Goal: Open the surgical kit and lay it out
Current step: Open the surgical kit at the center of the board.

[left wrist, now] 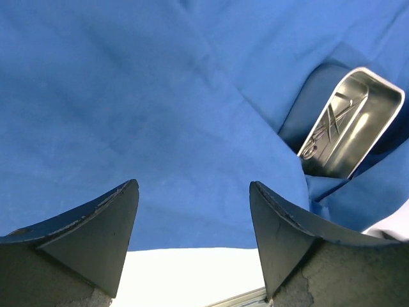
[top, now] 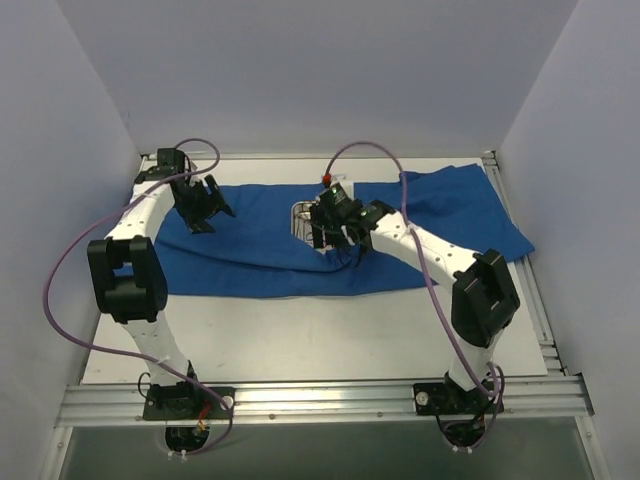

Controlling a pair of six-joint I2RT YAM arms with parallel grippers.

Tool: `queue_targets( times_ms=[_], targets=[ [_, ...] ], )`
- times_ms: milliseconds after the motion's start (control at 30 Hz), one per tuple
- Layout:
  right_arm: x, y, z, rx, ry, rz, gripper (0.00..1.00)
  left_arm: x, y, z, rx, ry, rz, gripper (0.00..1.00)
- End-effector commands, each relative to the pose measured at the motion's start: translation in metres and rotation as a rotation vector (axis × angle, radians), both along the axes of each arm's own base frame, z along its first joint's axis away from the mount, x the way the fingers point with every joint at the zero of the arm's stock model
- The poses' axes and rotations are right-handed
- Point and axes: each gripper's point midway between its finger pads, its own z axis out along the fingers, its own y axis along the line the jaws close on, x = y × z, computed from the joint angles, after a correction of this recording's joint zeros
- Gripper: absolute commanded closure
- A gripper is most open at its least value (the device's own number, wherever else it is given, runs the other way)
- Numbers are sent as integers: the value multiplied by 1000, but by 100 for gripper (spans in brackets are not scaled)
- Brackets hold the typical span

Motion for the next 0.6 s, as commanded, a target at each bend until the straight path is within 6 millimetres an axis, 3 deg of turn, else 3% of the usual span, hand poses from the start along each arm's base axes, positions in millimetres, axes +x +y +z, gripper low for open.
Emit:
queue_targets(
  times_ms=[0,67,100,133,167,200,233,267,300,333,367,400,567],
  targets=[
    [55,-41,67,-22,-149,-236,30,21,-1,15,52,-63,-35,21],
    [84,-83,74,-91,-171,-425,28,24,1,13,77,-55,-46,21],
    [93,-96,75,-107,-177,-485,21,30,-2,14,86,-64,-56,22],
    [100,-120,71,-126,-150,-573,18,31,-13,14,91,-66,-86,22],
    [111,-129,53,-157,-111,-607,17,32,-14,13,103,-64,-101,22],
    [130,-131,71,-115,-137,-641,17,36,-19,14,109,-72,-118,22],
    [130,-142,64,-154,-94,-672,17,37,-21,13,116,-77,-130,22],
    [143,-153,39,-193,-52,-713,16,39,-24,13,127,-86,-150,22],
    [160,-155,59,-169,-104,-738,16,39,-28,9,135,-80,-169,22],
    [160,-162,51,-206,-73,-751,16,40,-31,10,141,-86,-180,22],
    [168,-170,29,-243,-40,-773,16,40,-31,8,155,-82,-194,22],
    [178,-173,38,-226,-69,-789,16,40,-33,6,159,-81,-207,22],
    [199,-197,3,-281,-76,-796,16,35,-37,5,182,-84,-239,22]
  ],
)
